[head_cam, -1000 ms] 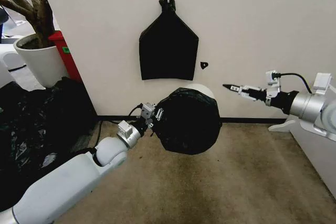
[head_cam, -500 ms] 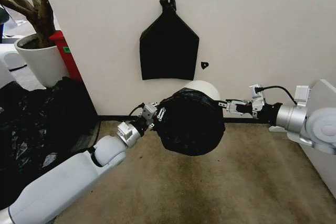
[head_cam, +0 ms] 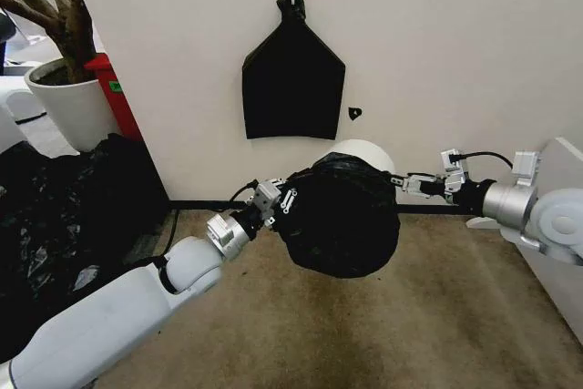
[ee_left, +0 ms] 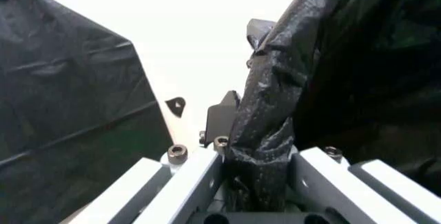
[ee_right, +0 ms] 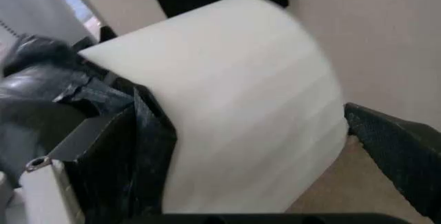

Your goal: Place the garbage bag over the trash bin.

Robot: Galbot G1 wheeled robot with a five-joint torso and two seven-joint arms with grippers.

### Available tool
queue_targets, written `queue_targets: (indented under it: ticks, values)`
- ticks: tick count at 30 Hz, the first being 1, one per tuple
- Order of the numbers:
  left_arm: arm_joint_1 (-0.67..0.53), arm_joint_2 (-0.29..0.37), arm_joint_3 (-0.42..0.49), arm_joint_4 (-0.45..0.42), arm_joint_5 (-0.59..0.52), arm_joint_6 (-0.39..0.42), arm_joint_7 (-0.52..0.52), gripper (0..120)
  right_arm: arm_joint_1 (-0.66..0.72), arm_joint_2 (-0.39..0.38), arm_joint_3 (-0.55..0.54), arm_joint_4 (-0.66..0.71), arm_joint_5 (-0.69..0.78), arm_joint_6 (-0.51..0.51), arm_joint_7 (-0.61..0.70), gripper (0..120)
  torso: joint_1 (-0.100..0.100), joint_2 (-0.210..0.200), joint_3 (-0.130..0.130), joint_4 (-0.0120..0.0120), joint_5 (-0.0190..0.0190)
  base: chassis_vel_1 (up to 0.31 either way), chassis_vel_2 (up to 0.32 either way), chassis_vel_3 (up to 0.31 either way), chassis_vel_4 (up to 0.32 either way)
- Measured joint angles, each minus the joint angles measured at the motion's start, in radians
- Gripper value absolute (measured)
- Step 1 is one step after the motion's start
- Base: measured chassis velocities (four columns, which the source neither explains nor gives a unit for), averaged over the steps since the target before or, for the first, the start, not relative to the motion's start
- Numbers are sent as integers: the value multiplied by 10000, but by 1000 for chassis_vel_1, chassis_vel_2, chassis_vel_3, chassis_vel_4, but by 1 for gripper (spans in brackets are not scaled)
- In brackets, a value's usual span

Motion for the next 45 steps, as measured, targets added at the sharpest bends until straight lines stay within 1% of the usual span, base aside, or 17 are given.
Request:
queue_targets:
  ticks: [12, 17, 19, 25, 26, 28, 31, 32, 33, 35, 38, 39, 40, 41, 42, 43, 45]
  values:
    - [120, 140, 47, -355, -167, 138, -145, 0, -18, 261, 110, -26, -248, 91, 283, 100, 0, 0, 0, -1, 0, 0, 0, 0, 0]
    - [428, 193, -271, -380, -1488, 607, -587, 0, -31, 200, 602, 58, 229, 232, 540, 100, 0, 0, -1, 0, -2, 0, 0, 0, 0]
    - [463, 189, -287, -366, -1661, 680, -653, 0, -31, 189, 666, 77, 296, 245, 560, 100, 0, 0, 0, 1, -2, 0, 0, 0, 0]
    - [639, -35, -383, -210, -3071, 1161, -1490, 0, -81, 182, 1186, 343, 1129, 296, 937, 100, 0, 0, 0, -1, -3, 0, 0, 0, 0]
    - [639, -35, -383, -210, -3071, 1161, -1490, 0, -81, 182, 1186, 343, 1129, 296, 937, 100, 0, 0, 0, -1, -3, 0, 0, 0, 0]
    - [683, -138, -464, -165, -3510, 1292, -1955, 0, -131, 312, 1376, 427, 1264, 291, 1291, 100, 0, 0, 0, -1, 1, 0, 0, 0, 0]
    - [909, -280, -839, -161, -4354, 1567, -2986, 0, -213, 697, 1756, 1124, 1408, 246, 2645, 100, 0, 0, -1, -3, 3, 0, 0, 0, 0]
    - [954, -308, -900, -182, -4571, 1626, -3210, 0, -217, 792, 1819, 1420, 1404, 234, 3018, 100, 0, 0, 0, -1, 3, 0, 0, 0, 0]
    - [954, -308, -900, -182, -4571, 1626, -3210, 0, -217, 792, 1819, 1420, 1404, 234, 3018, 100, 0, 0, 0, -1, 3, 0, 0, 0, 0]
    - [1004, -416, -987, -288, -5306, 1839, -3809, 0, -221, 1014, 1925, 2268, 1346, 215, 3943, 100, 0, 0, -1, 3, -5, 0, 0, 0, 0]
    - [923, -657, -985, -508, -6674, 2099, -4650, 0, -297, 1453, 1797, 3516, 1321, 132, 5456, 100, 0, 1, -1, 1, -8, 0, 0, 0, 0]
    - [881, -755, -1006, -617, -7255, 2192, -4935, 0, -435, 1708, 1721, 3876, 1320, 127, 5807, 100, 0, 1, -1, -1, 0, 0, 0, 0, 0]
    - [871, -810, -1053, -704, -7625, 2243, -5124, 0, -557, 1909, 1667, 4070, 1311, 124, 5951, 100, 0, 0, -1, -2, 0, 0, 0, 0, 0]
    - [871, -810, -1053, -704, -7625, 2243, -5124, 0, -557, 1909, 1667, 4070, 1311, 124, 5951, 100, 0, 0, -1, -2, 0, 0, 0, 0, 0]
    - [891, -864, -1220, -881, -8257, 2332, -5478, 0, -752, 2222, 1591, 4223, 1275, 122, 6030, 100, 0, 1, -1, -5, -7, 0, 0, 0, 0]
    - [945, -877, -1410, -1023, -8748, 2380, -5774, 0, -874, 2433, 1538, 4266, 1247, 113, 6031, 100, 0, 0, -1, -6, -1, 0, 0, 0, 0]
    - [999, -932, -1936, -1258, -10143, 2422, -6480, 0, -1433, 2922, 1639, 4338, 1205, 98, 5919, 100, 0, 0, -1, 4, 5, 0, 0, 0, 0]
